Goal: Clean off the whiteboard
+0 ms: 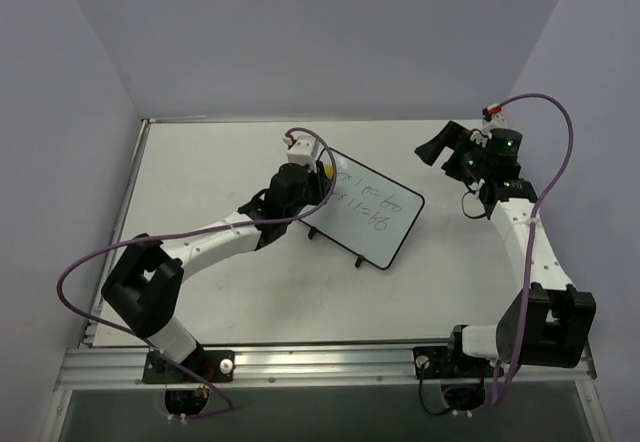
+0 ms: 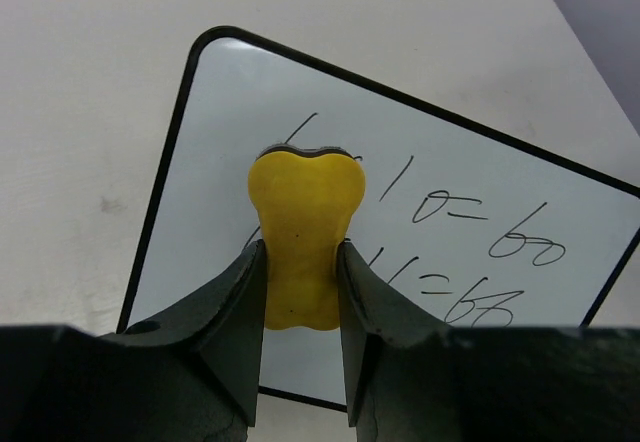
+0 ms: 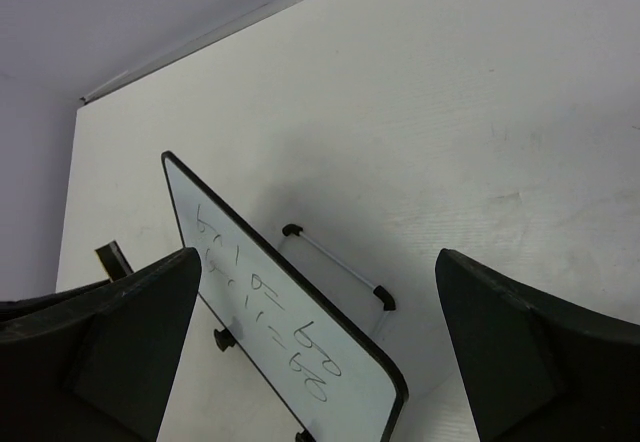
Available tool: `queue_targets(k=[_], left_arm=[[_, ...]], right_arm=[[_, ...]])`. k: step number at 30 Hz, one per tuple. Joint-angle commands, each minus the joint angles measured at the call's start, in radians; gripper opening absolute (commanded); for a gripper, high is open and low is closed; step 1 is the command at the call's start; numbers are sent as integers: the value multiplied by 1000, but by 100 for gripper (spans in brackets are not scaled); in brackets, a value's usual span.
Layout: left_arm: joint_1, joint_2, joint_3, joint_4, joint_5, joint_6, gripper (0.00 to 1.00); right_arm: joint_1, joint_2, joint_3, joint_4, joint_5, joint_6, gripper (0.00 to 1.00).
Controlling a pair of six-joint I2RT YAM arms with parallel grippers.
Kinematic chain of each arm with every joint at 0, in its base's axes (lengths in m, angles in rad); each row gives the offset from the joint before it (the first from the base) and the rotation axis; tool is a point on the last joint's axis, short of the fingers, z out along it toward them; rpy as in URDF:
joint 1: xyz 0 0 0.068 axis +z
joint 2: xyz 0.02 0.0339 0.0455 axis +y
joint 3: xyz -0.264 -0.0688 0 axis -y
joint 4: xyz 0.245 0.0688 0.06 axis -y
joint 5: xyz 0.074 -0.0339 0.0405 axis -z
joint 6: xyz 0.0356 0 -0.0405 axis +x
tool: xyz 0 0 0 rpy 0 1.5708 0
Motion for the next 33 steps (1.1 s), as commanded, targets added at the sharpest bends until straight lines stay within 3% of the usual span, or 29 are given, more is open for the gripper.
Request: queue_targets(k=[1, 14, 21, 26, 33], left_arm=[[-26, 21, 15, 181, 91, 103, 2], [-89, 121, 64, 205, 233, 182, 2], [-91, 78, 1, 238, 168, 155, 2], [-89, 23, -54, 254, 142, 124, 2], [-89, -14, -106, 291, 139, 113, 2]], right_arm=[[-12, -17, -38, 94, -99, 2, 100], [-47, -111, -314, 367, -171, 51, 97], [-70, 69, -118, 395, -252, 23, 96], [-20, 248, 46, 294, -271, -118, 92], [31, 415, 197, 208, -442, -221, 87]])
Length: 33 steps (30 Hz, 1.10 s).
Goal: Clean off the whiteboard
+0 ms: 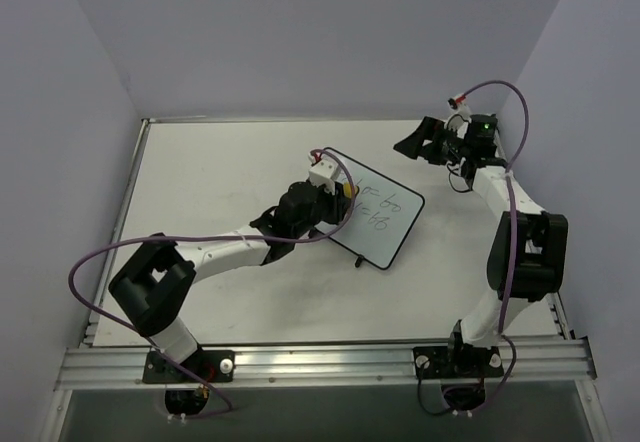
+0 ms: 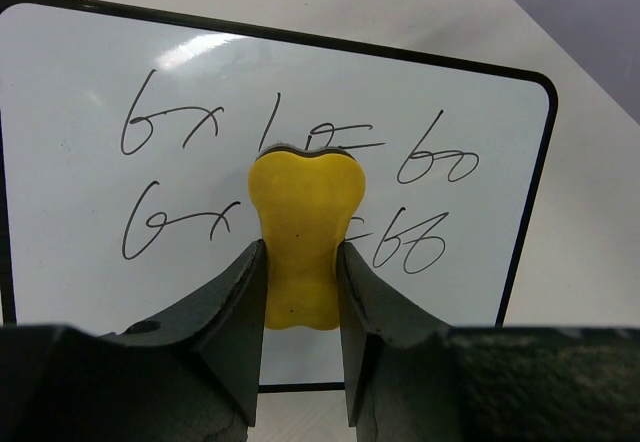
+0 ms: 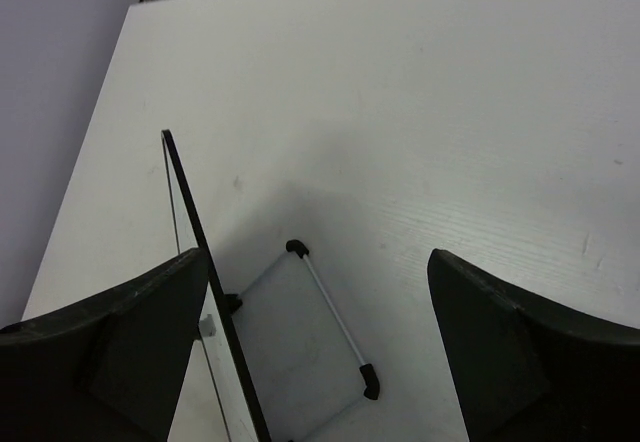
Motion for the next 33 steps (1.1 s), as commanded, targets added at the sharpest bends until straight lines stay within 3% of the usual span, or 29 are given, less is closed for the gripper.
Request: queue_targets(k=[1, 5, 10, 16, 33], left_arm=[[3, -54, -15, 82, -10, -7, 2], [6, -71, -22, 81, -4, 4, 2], [17, -70, -27, 88, 6, 7, 2], [24, -62, -44, 101, -7, 9, 2], [46, 21, -39, 197, 56, 30, 2]], right_arm=[[34, 67, 92, -76, -121, -96, 84], [101, 140, 203, -191, -120, -191, 70], [140, 172, 209, -175, -167, -191, 55], [166, 187, 252, -260, -170, -251, 44], [192, 236, 307, -370, -239, -354, 36]])
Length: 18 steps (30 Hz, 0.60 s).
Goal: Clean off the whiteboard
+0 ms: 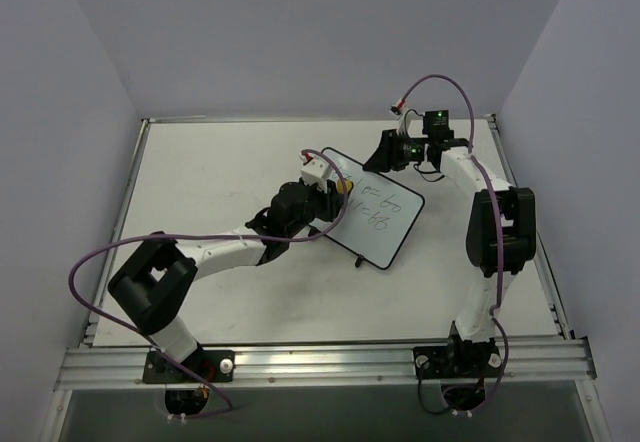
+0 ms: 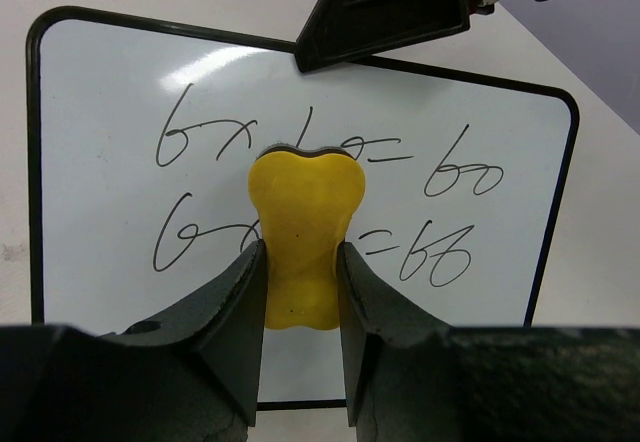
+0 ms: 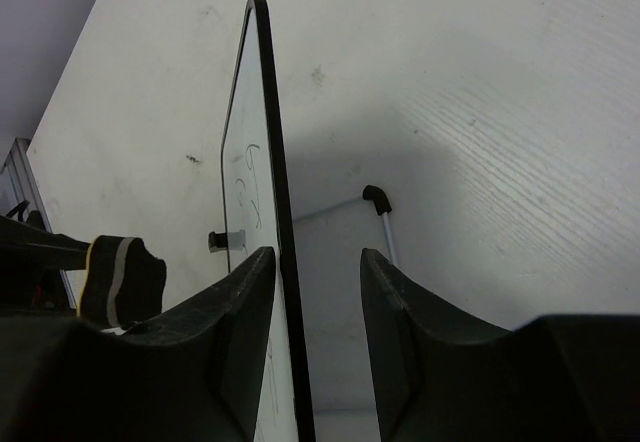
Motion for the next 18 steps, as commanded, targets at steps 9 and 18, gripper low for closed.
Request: queue_targets(k=[9, 18], left_arm=[[-1, 101, 44, 149, 19, 47, 2], [-11, 166, 127, 85, -29, 84, 2]], right_arm=[[29, 12, 45, -58, -64, -51, 25], [34, 9, 42, -53, -66, -45, 20]])
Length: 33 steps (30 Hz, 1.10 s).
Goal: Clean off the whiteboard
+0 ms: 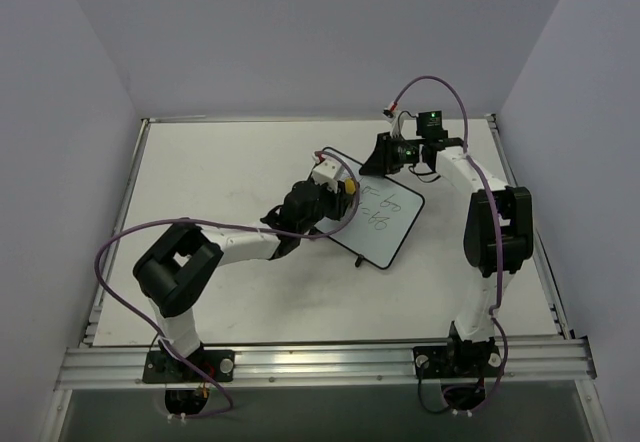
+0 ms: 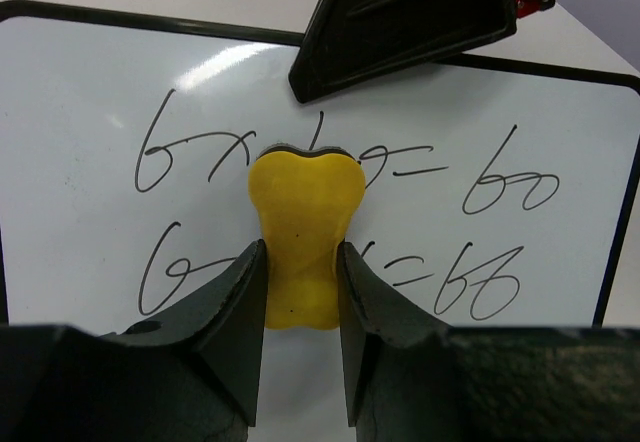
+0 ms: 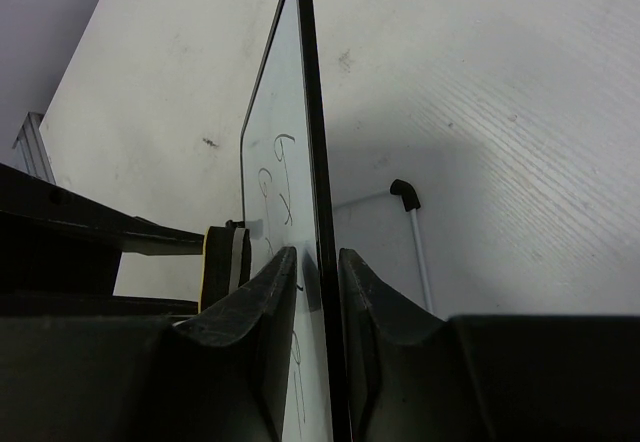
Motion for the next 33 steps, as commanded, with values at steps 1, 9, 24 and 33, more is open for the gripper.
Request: queue_targets(k=[1, 9, 24, 33], left_arm=[[-8, 20, 69, 18, -32, 34, 2], [-10, 47, 160, -103, -81, 35, 2], [-10, 56, 241, -254, -82, 25, 2], [-4, 69, 298, -332, -67, 12, 2]], right_arm=[[7, 6, 35, -4, -37, -9, 20], [15, 3, 35, 5, -32, 10, 22], [-5, -15, 13, 82, -6, 105, 43], [-22, -34, -2, 131, -3, 123, 34]])
